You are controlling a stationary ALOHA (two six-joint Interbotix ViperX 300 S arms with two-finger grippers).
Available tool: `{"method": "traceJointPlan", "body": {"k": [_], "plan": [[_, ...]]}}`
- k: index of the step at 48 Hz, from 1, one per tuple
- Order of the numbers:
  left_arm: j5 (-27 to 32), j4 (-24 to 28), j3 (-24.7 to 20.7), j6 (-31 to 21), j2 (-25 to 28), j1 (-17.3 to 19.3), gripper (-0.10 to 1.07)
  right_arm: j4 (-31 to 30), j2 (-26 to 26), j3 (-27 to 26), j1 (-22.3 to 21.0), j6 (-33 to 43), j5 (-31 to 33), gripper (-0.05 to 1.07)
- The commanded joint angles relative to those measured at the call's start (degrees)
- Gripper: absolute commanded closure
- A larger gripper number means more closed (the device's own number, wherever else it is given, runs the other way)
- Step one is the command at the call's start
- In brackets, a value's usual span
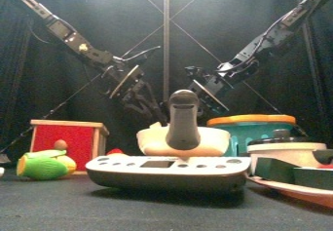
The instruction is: Put cleaver back in holder
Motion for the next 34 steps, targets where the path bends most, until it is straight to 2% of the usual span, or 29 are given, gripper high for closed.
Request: {"method": "traceJointPlan", "body": {"k": [1,7,21,34], "plan": [[-0.7,0.0,0.6,0.0,-4.0,0.3,0.16,-0.1,-2.2,-0.4,-0.1,-0.1,-0.2,0.66],[-2.3,-0.1,3.4,-0.1,-7.4,-0.5,0.16,-0.1,-3.5,-0.5,-0.1,0.0,-0.2,0.66],[-10.7,-0.1,10.6,0.1,-13.9,-3.4,0.16,0.3,-4.8,-0.4,0.1,0.0,-0.2,0.66],[-13.2,0.1,14.4,0.3,-15.6,-6.0,0.16,0.6,-8.7,0.2,1.3,0.1,0.2,0.66]]}}
